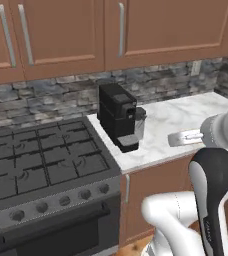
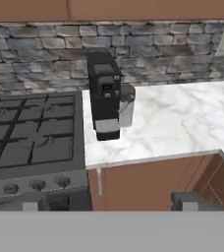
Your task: Navigate to the coffee machine.
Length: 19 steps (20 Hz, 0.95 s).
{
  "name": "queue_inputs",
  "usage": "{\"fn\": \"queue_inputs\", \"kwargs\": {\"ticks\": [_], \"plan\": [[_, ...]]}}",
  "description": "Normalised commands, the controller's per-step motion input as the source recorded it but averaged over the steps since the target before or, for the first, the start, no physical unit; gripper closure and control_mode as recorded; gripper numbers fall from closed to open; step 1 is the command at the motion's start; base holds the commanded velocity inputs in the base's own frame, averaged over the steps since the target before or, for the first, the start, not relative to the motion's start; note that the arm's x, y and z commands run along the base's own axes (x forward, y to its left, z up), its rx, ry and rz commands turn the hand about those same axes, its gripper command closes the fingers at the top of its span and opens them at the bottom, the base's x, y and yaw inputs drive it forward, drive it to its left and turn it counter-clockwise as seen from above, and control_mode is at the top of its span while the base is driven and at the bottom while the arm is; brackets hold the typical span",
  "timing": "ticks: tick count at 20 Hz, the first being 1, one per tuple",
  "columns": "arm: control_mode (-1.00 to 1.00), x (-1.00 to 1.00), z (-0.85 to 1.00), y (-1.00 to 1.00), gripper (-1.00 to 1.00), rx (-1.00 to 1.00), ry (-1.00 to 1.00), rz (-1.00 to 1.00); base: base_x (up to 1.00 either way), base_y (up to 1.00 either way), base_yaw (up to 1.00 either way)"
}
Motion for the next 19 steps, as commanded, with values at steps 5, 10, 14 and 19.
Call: {"fn": "queue_inputs", "kwargs": {"ticks": [5, 10, 14, 19], "plan": [[1.0, 0.0, 0.0, 0.0, -1.0, 0.0, 0.0, 0.0, 0.73, -0.7, 0.47], [1.0, 0.0, 0.0, 0.0, -1.0, 0.0, 0.0, 0.0, 1.0, -0.02, 0.16], [1.0, 0.0, 0.0, 0.0, -1.0, 0.0, 0.0, 0.0, 1.0, 0.1, 0.07], [1.0, 0.0, 0.0, 0.0, -1.0, 0.0, 0.0, 0.0, 1.0, 0.28, -0.05]]}}
